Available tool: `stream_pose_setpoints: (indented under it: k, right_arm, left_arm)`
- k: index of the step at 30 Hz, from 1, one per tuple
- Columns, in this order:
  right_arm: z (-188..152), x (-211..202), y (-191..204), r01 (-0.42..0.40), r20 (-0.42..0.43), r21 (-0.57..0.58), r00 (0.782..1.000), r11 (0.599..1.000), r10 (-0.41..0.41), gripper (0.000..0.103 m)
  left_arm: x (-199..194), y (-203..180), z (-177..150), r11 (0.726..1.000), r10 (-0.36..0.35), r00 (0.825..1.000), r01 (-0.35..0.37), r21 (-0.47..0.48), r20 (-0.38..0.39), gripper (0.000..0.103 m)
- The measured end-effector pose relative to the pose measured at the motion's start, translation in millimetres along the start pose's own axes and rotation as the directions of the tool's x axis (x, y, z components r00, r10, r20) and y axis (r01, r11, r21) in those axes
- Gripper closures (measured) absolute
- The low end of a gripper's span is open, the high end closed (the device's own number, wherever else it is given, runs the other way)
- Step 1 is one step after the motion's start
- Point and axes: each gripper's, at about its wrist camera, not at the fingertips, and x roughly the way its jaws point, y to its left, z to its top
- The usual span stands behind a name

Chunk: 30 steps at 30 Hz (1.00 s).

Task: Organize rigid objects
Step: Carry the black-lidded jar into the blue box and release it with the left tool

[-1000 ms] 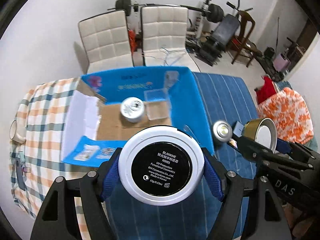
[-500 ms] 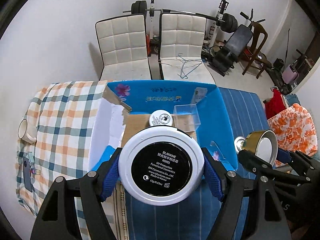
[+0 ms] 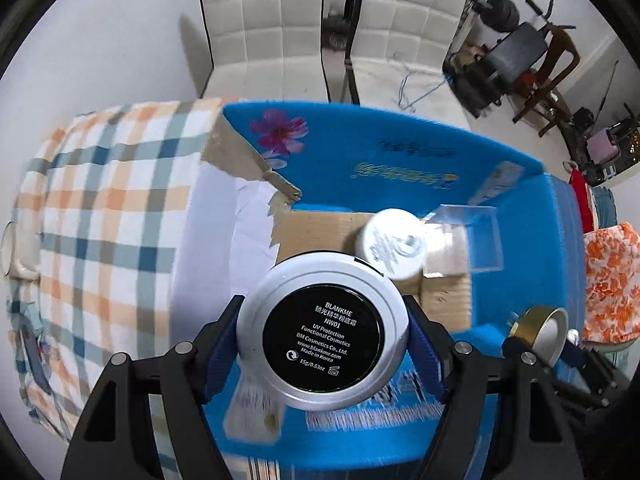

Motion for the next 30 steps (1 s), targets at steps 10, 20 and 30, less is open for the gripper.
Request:
stream_pose_setpoints:
  k: [10,20,30]
  right_arm:
    - [16,55,13,0.063,-0.097,0.017,0.993,0.998,-0.061,0.033]
    - [27,77,16,0.097,-0.167,0.035,0.982,0.995,-0.089,0.031]
    - [35,79,32,0.091,-0.189,0.000,0.978,0.996,-0.089,0.008]
  left_arm:
    - [53,0,41,0.998,0.021,0.996,-0.016,0.060,-0.088,0.029]
    - [82,-3,46,0.995,0.017,0.985,0.000,0.098,-0.171,0.029]
    - [86,-3,51,0.995,-0.015,0.983,0.032,0.090,-0.182,0.023]
